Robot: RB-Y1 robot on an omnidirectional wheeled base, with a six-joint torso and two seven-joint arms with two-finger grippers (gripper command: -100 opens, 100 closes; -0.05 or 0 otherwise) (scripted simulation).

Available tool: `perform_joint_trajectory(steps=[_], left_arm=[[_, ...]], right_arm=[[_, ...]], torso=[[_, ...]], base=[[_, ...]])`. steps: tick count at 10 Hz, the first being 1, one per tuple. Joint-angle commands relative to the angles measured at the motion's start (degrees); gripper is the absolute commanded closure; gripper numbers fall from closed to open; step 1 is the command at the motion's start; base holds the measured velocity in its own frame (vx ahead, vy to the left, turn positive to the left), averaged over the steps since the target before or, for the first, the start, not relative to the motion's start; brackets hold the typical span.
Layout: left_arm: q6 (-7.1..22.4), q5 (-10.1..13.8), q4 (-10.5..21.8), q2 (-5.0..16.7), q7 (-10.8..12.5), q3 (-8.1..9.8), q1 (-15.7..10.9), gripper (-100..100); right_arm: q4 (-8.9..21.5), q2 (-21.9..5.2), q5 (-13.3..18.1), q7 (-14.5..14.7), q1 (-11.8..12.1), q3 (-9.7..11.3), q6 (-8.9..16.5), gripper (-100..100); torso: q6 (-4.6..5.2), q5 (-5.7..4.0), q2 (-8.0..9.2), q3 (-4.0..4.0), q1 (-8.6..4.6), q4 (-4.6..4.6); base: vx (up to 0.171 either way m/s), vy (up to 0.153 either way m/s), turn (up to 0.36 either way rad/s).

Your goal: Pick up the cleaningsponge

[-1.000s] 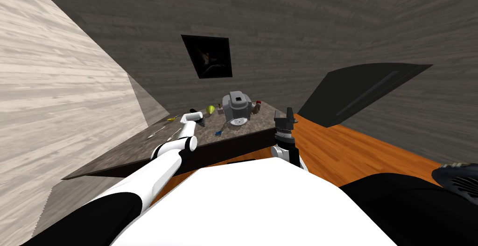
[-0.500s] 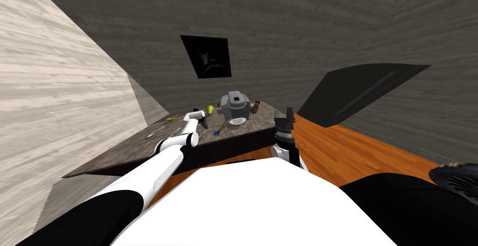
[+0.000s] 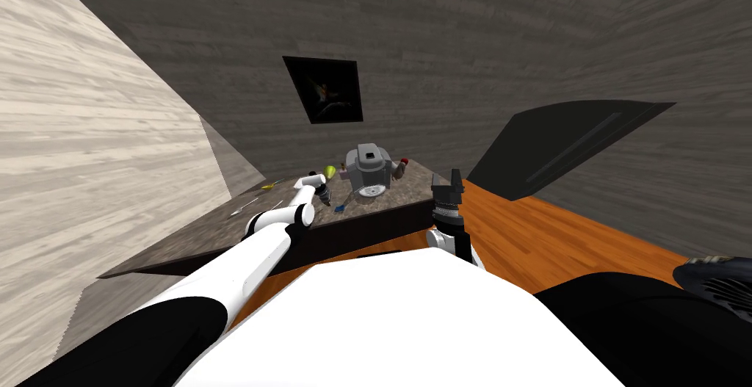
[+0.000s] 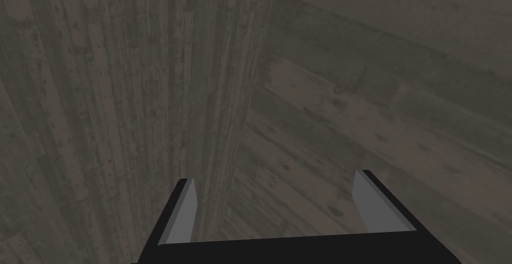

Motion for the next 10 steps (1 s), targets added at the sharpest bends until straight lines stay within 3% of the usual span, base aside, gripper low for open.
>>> perform_joint_trajectory(steps=[1, 2, 3, 7, 8, 10], left_arm=[[2.63, 0.82, 2.86, -0.37, 0.1, -0.27, -1.37, -100], [3.66, 1.21, 5.58, -0.67, 0.25, -0.49, -2.17, -100], [3.66, 1.21, 3.22, -0.67, 0.25, -0.49, -2.17, -100], [5.14, 1.82, 8.87, -1.25, 0.51, -0.87, -3.22, -100], [5.14, 1.82, 8.11, -1.25, 0.51, -0.87, -3.22, -100], [5.89, 2.18, 10.76, -1.67, 0.68, -1.11, -3.66, -100]], right_arm=[[0.0, 0.0, 0.0, 0.0, 0.0, 0.0, 0.0, 0], [0.0, 0.0, 0.0, 0.0, 0.0, 0.0, 0.0, 0], [0.0, 0.0, 0.0, 0.0, 0.0, 0.0, 0.0, 0], [0.0, -0.01, 0.0, 0.0, 0.0, 0.0, 0.0, 0], [0.0, 0.0, 0.0, 0.0, 0.0, 0.0, 0.0, 0], [0.0, 0.0, 0.0, 0.0, 0.0, 0.0, 0.0, 0]], torso=[[0.0, 0.0, 0.0, 0.0, 0.0, 0.0], [0.0, -0.01, 0.01, 0.0, -0.06, 0.0], [-0.01, -0.01, 0.01, 0.01, -0.06, 0.0], [-0.02, 0.05, -0.03, -0.01, 0.21, -0.01], [-0.01, 0.04, -0.03, -0.02, 0.13, -0.01], [-0.02, 0.04, -0.04, -0.02, 0.17, -0.01]], base=[[-0.012, -0.072, 0.004], [-0.009, -0.07, 0.003], [-0.009, -0.048, 0.004], [-0.001, -0.012, 0.0], [0.005, -0.031, 0.001], [0.005, -0.018, -0.001]])
